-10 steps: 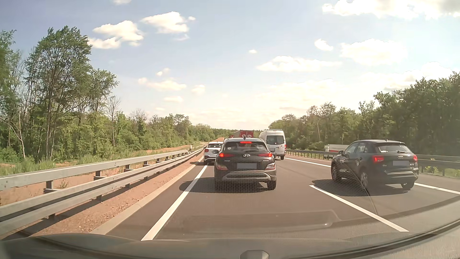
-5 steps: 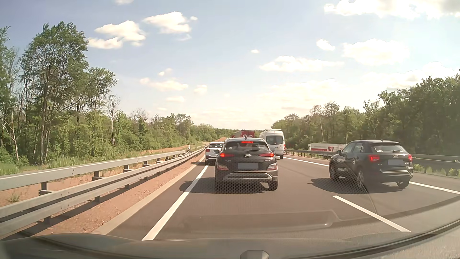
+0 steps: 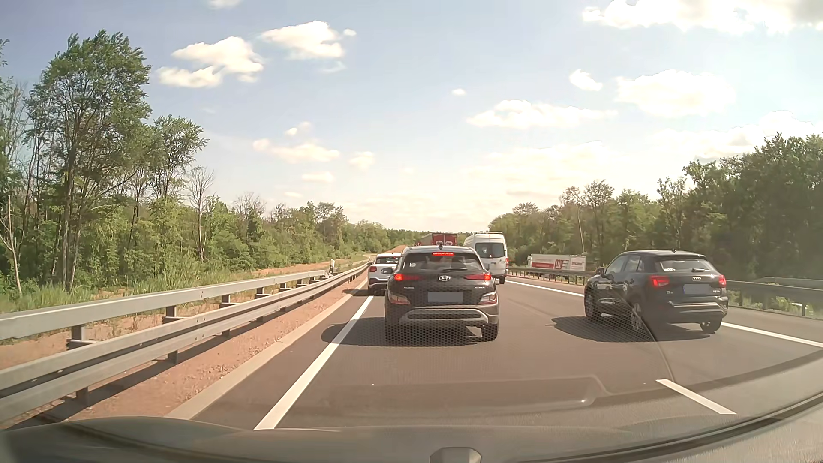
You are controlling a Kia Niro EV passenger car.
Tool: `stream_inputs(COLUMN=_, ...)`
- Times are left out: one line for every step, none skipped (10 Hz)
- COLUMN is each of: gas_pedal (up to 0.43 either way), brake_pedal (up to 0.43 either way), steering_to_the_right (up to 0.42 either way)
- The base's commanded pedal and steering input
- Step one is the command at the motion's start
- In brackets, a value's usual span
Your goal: Follow the waypoints while adhering to traffic rules and regulations
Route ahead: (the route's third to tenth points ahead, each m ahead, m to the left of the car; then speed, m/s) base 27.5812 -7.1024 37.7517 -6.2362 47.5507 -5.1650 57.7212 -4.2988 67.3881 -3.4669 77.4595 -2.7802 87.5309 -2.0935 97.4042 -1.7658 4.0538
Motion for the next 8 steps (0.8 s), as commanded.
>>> stream_inputs(gas_pedal=0.000, brake_pedal=0.110, steering_to_the_right=-0.008)
stream_inputs(gas_pedal=0.000, brake_pedal=0.110, steering_to_the_right=-0.006)
stream_inputs(gas_pedal=0.000, brake_pedal=0.116, steering_to_the_right=-0.006)
stream_inputs(gas_pedal=0.000, brake_pedal=0.122, steering_to_the_right=-0.005)
stream_inputs(gas_pedal=0.000, brake_pedal=0.128, steering_to_the_right=-0.006)
stream_inputs(gas_pedal=0.000, brake_pedal=0.116, steering_to_the_right=-0.006)
stream_inputs(gas_pedal=0.000, brake_pedal=0.091, steering_to_the_right=-0.006)
stream_inputs(gas_pedal=0.000, brake_pedal=0.049, steering_to_the_right=-0.006)
